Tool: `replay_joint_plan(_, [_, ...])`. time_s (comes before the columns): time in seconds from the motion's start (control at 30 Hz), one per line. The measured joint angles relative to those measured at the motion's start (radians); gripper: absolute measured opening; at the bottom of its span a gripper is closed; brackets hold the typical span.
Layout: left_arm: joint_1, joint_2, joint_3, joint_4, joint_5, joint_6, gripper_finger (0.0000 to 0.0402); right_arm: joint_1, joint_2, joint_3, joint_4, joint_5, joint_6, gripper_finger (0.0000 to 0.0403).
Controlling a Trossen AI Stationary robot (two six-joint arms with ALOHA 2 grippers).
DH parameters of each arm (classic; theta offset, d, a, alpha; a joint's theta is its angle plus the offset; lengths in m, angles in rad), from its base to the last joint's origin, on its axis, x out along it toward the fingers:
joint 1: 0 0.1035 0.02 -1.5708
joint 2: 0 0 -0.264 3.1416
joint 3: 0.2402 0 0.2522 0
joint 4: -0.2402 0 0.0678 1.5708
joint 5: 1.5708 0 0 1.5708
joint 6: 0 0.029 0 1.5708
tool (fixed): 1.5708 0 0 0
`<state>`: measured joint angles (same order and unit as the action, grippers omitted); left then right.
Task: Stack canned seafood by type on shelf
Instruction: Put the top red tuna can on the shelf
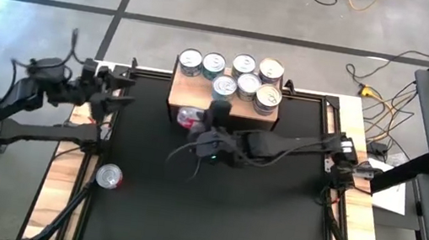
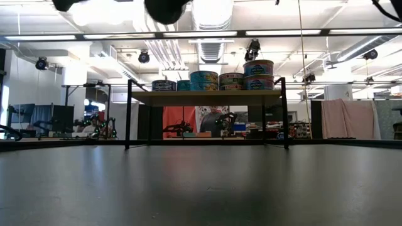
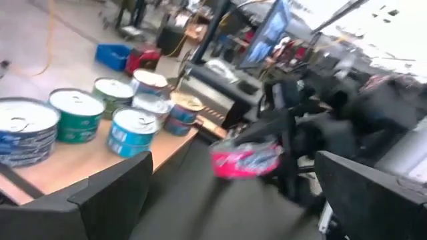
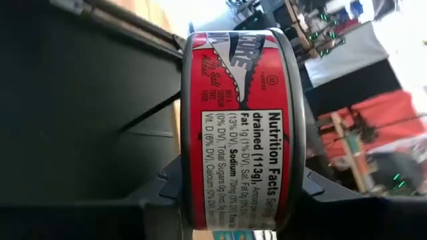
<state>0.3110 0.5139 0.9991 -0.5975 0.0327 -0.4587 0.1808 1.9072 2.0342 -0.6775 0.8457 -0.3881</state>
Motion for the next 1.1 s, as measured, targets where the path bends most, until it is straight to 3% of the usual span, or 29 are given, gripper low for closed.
replay_joint_plan(0.2, [0.000,-0.047,-0.050,-0.003,-0.041,0.006,0.0399,-0.021,0.119,0.001,0.103,0.097,-0.275,0.0128])
replay_joint_plan(0.6, [0.000,-0.102,-0.155,-0.010,-0.050,0.016,0.0400,-0.178,0.274,0.006,0.371,0.098,-0.492,0.0135])
replay_joint_plan(0.9, [0.000,-0.142,-0.167,-0.006,-0.048,0.021,0.0400,-0.238,0.289,0.007,0.401,0.068,-0.499,0.0262])
replay_joint_plan(1.1, [0.000,-0.128,-0.244,0.047,-0.059,0.015,0.0400,-0.240,0.289,0.007,0.398,0.064,-0.467,0.0330])
